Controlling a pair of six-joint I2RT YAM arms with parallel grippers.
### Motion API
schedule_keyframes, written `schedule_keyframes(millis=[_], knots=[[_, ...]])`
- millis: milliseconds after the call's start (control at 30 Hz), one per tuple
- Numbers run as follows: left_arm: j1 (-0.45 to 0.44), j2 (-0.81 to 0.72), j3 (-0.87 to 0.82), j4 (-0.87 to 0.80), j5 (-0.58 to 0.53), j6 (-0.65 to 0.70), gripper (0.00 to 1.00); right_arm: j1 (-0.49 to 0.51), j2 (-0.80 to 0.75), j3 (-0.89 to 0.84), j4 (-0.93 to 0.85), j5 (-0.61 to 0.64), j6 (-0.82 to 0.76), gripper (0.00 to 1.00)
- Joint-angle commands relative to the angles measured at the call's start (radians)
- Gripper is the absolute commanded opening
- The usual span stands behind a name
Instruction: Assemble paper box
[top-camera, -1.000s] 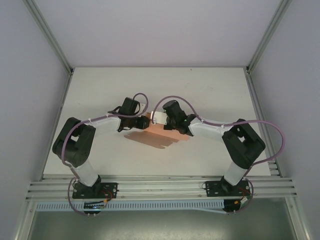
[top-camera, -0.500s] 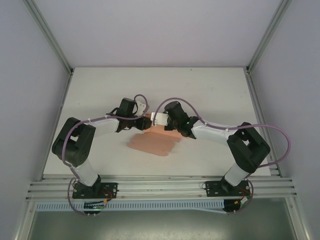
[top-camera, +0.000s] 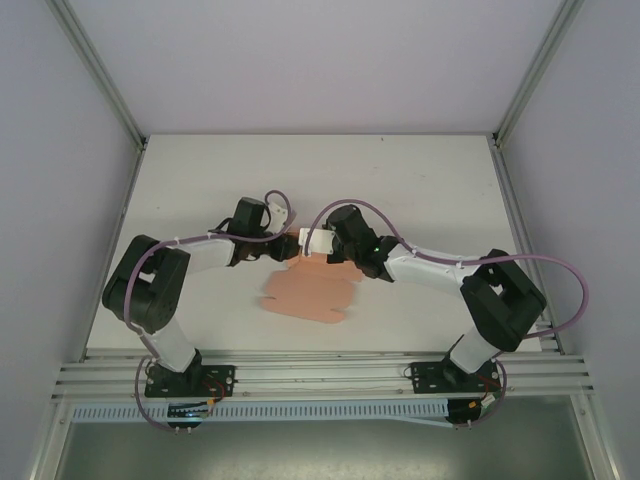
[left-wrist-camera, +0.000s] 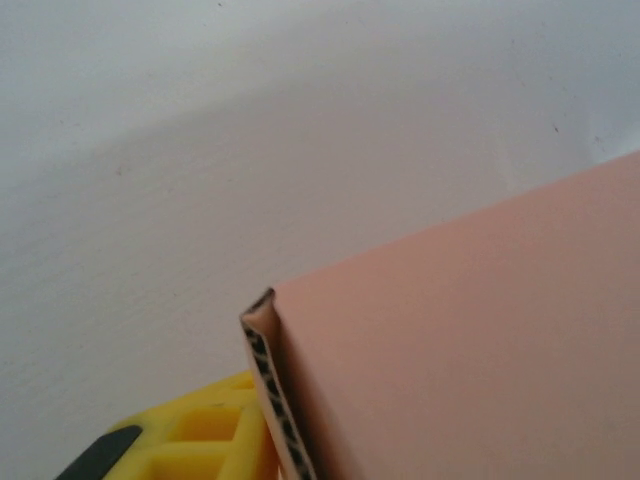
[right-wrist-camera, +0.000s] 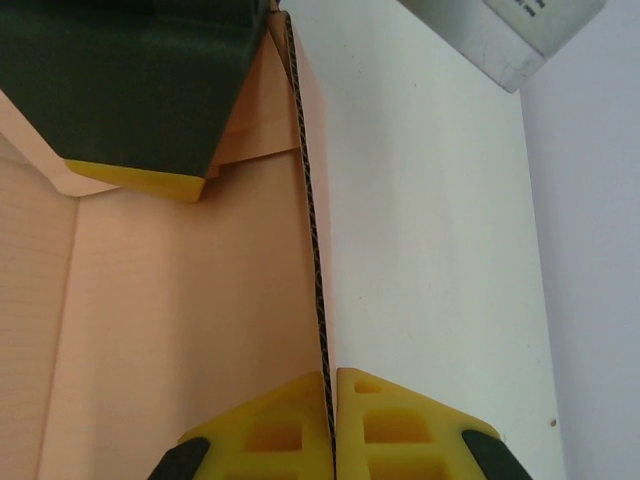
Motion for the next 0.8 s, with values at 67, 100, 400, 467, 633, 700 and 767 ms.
schedule_keyframes(millis=[67, 100, 400, 467, 633, 700, 767], knots=[[0.014, -0.028, -0.006, -0.04, -0.045, -0.022, 0.23, 0.009, -0.021, 0.007, 0.035, 0.037, -0.006, 0.0], [0.013, -0.021, -0.001, -0.052, -0.065, -0.023, 0.18, 0.009, -0.019, 0.009, 0.036, 0.043, -0.008, 0.0], [-0.016, -0.008, 0.048, -0.124, -0.289, -0.073, 0.0, 0.031, -0.02, 0.014, 0.078, 0.099, -0.008, 0.0], [-0.043, -0.01, 0.063, -0.133, -0.374, -0.082, 0.0, 0.035, -0.016, 0.01, 0.09, 0.108, -0.003, 0.0], [-0.06, -0.003, 0.092, -0.127, -0.38, -0.12, 0.18, 0.035, 0.012, 0.008, 0.123, 0.145, 0.015, 0.0], [-0.059, -0.006, 0.057, -0.083, -0.315, -0.124, 0.3, 0.032, 0.026, 0.007, 0.131, 0.168, 0.015, 0.0], [-0.06, -0.035, 0.021, -0.046, -0.28, -0.127, 0.34, 0.028, 0.035, 0.004, 0.135, 0.181, 0.012, 0.0]])
